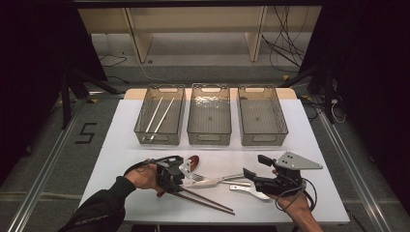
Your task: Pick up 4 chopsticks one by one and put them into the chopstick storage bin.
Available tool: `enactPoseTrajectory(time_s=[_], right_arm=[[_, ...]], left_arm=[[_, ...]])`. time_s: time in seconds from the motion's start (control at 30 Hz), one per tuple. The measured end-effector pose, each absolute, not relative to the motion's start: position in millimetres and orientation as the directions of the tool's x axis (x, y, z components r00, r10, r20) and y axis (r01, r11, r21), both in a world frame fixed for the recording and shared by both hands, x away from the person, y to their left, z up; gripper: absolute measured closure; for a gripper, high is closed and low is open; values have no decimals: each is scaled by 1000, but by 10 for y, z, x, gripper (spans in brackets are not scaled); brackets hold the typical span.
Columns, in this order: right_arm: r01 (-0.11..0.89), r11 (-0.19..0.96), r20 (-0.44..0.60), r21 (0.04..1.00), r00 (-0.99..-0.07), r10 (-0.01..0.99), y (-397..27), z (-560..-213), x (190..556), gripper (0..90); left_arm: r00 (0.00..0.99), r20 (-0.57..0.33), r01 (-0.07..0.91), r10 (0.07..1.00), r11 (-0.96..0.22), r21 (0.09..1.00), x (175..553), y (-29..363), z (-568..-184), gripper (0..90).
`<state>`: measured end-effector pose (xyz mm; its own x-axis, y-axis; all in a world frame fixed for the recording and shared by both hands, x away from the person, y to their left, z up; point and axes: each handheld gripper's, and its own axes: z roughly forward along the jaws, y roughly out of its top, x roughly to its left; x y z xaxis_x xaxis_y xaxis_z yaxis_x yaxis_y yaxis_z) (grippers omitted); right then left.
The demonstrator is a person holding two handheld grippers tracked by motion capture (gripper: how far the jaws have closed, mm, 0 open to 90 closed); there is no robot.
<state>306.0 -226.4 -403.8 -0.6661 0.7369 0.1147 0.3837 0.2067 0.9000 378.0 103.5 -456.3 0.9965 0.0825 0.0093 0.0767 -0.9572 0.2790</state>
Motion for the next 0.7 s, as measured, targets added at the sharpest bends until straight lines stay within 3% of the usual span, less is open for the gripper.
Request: enactPoseTrajectory(time_s=[0.3,0.7], right_arm=[[384,207,114,900,-665,738,-2265,-4038,3061,296],[383,203,116,901,-665,738,-2267,-4036,3061,296]], left_arm=[[999,6,45,48,-969,245,3771,984,-4602,711],[1000,20,4,9,-967,253,3747,948,-4619,779]])
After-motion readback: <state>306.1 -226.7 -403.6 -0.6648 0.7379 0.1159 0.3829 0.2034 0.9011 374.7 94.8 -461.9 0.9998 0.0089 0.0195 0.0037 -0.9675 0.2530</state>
